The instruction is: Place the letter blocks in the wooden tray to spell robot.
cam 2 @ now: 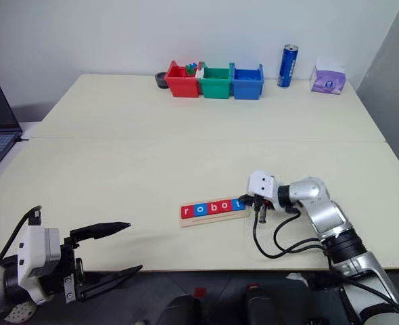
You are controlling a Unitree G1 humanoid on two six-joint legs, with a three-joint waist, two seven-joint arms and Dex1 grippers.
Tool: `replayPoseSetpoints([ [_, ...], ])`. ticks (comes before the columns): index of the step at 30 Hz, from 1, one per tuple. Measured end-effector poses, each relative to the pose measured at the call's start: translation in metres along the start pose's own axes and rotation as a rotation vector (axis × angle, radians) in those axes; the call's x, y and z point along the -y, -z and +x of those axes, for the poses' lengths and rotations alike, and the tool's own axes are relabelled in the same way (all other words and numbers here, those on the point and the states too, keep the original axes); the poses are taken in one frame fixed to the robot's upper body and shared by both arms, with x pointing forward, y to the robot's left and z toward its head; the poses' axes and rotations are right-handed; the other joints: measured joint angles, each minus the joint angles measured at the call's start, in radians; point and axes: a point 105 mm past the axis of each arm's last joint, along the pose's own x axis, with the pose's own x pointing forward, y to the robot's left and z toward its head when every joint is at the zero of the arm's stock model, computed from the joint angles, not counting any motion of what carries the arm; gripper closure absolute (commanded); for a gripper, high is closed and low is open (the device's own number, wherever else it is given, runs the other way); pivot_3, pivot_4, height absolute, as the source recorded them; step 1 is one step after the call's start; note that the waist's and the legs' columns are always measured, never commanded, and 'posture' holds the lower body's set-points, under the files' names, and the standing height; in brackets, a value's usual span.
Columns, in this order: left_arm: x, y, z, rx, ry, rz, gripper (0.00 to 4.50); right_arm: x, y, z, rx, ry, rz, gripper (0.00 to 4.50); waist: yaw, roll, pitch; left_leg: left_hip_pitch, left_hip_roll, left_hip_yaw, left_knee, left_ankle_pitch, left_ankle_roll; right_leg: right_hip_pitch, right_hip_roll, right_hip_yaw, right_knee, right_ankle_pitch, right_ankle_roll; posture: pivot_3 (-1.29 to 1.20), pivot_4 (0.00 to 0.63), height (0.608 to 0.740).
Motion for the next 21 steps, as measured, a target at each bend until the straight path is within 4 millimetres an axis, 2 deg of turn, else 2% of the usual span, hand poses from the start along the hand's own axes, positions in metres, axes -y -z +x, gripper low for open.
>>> replayPoseSetpoints([
  [5, 0.001, 0.001, 0.000, -0.005, -0.001, -0.007, 0.00, 0.000, 0.001, 0.001, 0.002, 0.000, -0.019, 4.48, 0.000, -0.001, -0.001, 0.001, 0.000, 0.000, 0.000, 0.000, 0.000, 0.001, 0.000, 0.000, 0.000, 0.000, 0.000, 0.00, 0.150, 0.740],
  [10, 0.000, 0.002, -0.001, -0.007, -0.006, -0.008, 0.00, -0.002, 0.000, -0.005, 0.029, -0.036, 0.075, 4.48, 0.000, -0.001, -0.001, 0.000, 0.001, 0.000, 0.000, 0.000, 0.000, 0.000, 0.000, 0.000, 0.000, 0.000, 0.000, 0.00, 0.150, 0.740],
  [15, 0.000, 0.002, -0.001, -0.013, -0.011, -0.004, 0.00, -0.008, -0.022, -0.023, 0.095, -0.104, 0.117, 4.48, 0.001, 0.000, 0.000, -0.001, 0.001, -0.001, 0.000, 0.000, 0.000, 0.000, 0.000, 0.000, 0.000, 0.001, -0.003, 0.00, 0.150, 0.740],
  [18, -0.001, 0.004, -0.001, -0.025, -0.017, 0.002, 0.00, -0.010, -0.029, -0.038, 0.105, -0.111, 0.140, 3.84, 0.001, 0.000, 0.000, 0.000, 0.001, -0.001, 0.000, 0.000, 0.000, 0.000, 0.000, 0.000, 0.000, 0.000, -0.001, 0.00, 0.150, 0.740],
  [21, -0.003, 0.005, -0.001, -0.034, -0.031, 0.006, 0.00, -0.017, -0.022, -0.044, 0.086, -0.127, 0.192, 2.82, 0.001, 0.000, 0.000, 0.000, 0.000, -0.001, 0.000, 0.000, 0.000, 0.000, 0.000, 0.000, 0.000, 0.000, -0.001, 0.00, 0.150, 0.740],
])
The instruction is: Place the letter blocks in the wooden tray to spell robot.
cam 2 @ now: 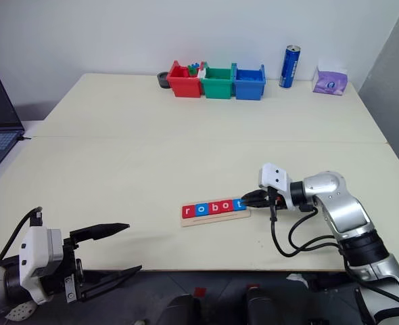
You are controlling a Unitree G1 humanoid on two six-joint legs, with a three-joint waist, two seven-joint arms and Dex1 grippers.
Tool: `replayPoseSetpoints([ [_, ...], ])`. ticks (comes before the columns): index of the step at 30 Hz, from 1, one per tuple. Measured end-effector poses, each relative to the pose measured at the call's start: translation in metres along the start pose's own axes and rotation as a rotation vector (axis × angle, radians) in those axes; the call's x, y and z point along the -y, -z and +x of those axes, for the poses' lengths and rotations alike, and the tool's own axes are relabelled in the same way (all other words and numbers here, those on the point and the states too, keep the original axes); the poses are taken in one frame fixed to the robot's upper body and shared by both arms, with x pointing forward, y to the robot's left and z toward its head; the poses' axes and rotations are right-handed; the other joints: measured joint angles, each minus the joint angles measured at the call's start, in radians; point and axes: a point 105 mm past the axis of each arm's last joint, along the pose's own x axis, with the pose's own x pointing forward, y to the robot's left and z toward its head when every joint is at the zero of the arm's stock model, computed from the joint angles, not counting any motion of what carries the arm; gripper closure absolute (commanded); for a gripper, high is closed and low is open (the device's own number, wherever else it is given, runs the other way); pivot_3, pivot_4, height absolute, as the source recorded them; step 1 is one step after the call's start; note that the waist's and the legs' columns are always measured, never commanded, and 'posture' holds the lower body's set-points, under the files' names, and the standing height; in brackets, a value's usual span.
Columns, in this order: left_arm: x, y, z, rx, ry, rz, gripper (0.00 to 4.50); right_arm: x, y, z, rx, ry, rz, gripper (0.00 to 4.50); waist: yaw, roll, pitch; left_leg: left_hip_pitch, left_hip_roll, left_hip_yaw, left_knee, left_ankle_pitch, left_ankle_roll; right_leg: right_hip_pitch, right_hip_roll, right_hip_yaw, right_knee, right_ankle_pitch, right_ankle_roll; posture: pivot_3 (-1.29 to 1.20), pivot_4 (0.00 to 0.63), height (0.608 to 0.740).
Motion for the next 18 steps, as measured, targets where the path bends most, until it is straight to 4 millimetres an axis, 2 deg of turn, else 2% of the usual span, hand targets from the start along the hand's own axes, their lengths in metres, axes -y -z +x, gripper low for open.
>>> replayPoseSetpoints([
  [2, -0.004, 0.003, -0.001, -0.021, -0.029, 0.005, 0.00, -0.003, 0.005, -0.003, -0.014, -0.005, 0.023, 2.12, 0.000, 0.000, 0.000, 0.000, 0.000, 0.000, 0.000, 0.000, 0.000, 0.000, 0.000, 0.000, 0.000, 0.000, 0.000, 0.00, 0.150, 0.740],
  [8, -0.017, 0.011, -0.003, -0.078, -0.114, 0.031, 0.00, -0.007, 0.005, -0.006, -0.011, 0.008, 0.025, 0.02, 0.000, 0.000, 0.000, 0.000, 0.000, 0.000, 0.000, 0.000, 0.000, 0.000, 0.000, 0.000, 0.000, 0.000, 0.000, 0.00, 0.150, 0.740],
  [18, -0.019, 0.012, 0.000, -0.102, -0.110, 0.036, 0.00, -0.003, 0.008, -0.006, -0.016, 0.054, 0.032, 0.02, 0.000, 0.000, 0.000, 0.000, 0.000, 0.000, 0.000, 0.000, 0.000, 0.000, 0.000, 0.000, 0.000, 0.000, 0.000, 0.00, 0.150, 0.740],
])
